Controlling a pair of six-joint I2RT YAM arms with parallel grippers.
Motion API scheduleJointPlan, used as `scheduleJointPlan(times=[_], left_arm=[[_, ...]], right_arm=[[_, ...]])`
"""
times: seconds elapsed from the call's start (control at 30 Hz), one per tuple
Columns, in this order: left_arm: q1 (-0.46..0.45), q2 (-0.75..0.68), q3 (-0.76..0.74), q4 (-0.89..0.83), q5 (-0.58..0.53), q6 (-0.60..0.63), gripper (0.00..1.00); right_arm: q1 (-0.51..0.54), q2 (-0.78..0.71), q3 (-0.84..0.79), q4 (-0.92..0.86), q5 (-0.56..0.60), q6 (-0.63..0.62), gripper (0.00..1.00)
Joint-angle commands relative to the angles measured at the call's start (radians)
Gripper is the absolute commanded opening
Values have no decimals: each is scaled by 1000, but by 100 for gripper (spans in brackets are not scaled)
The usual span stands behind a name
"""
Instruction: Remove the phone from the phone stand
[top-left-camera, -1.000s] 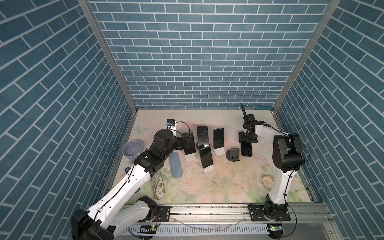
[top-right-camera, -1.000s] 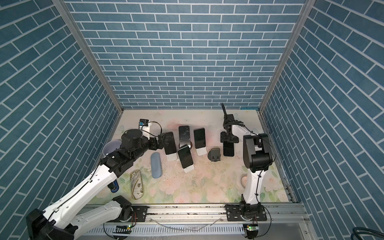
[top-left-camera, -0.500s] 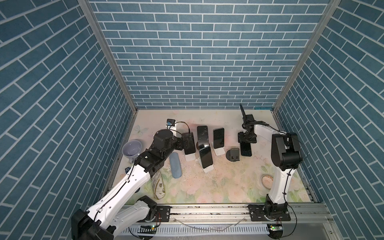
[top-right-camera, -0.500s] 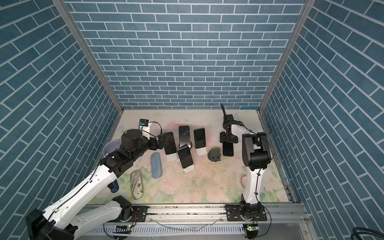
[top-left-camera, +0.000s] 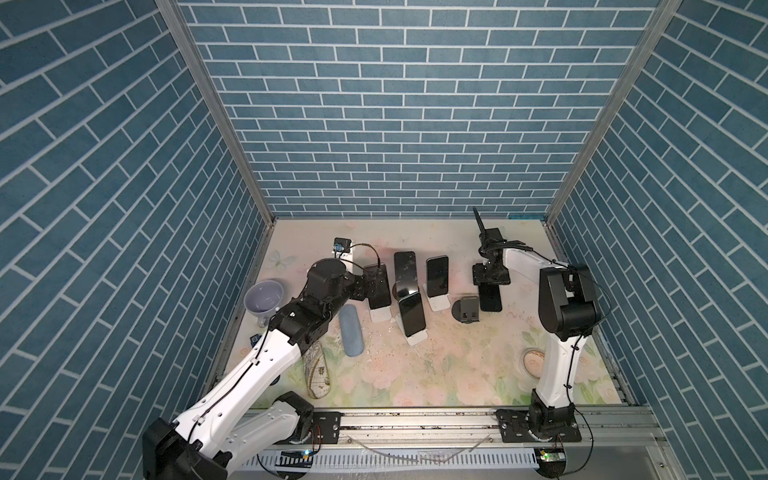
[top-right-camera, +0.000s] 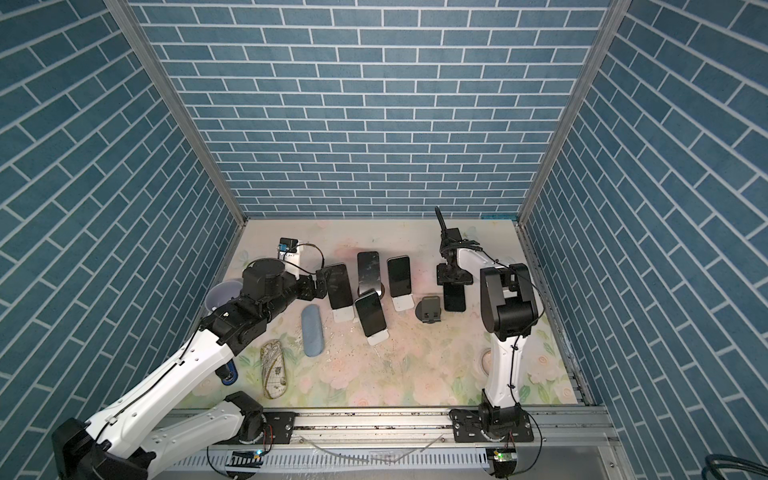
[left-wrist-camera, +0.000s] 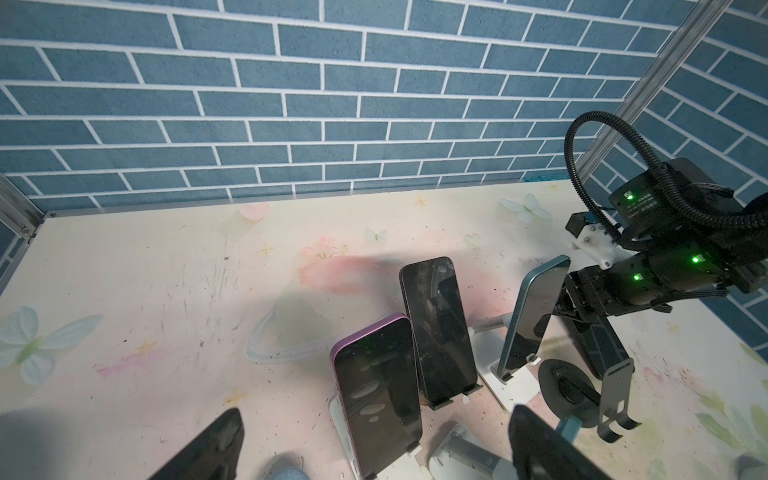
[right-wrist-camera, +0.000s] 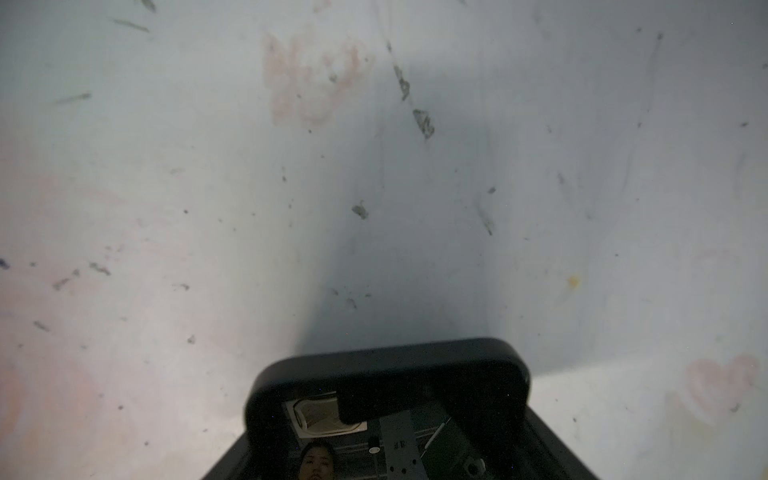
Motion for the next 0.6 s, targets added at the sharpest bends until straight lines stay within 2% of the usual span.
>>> scheduleJointPlan(times=[0.0,0.57], left_arm=[[-5,-15,10,-4,-16,19,100],[-4,-35,-4,-3,-24,33,100]], right_arm=[[18,43,15,-51,49,1,65],[30,73,14,-53,17,10,71]])
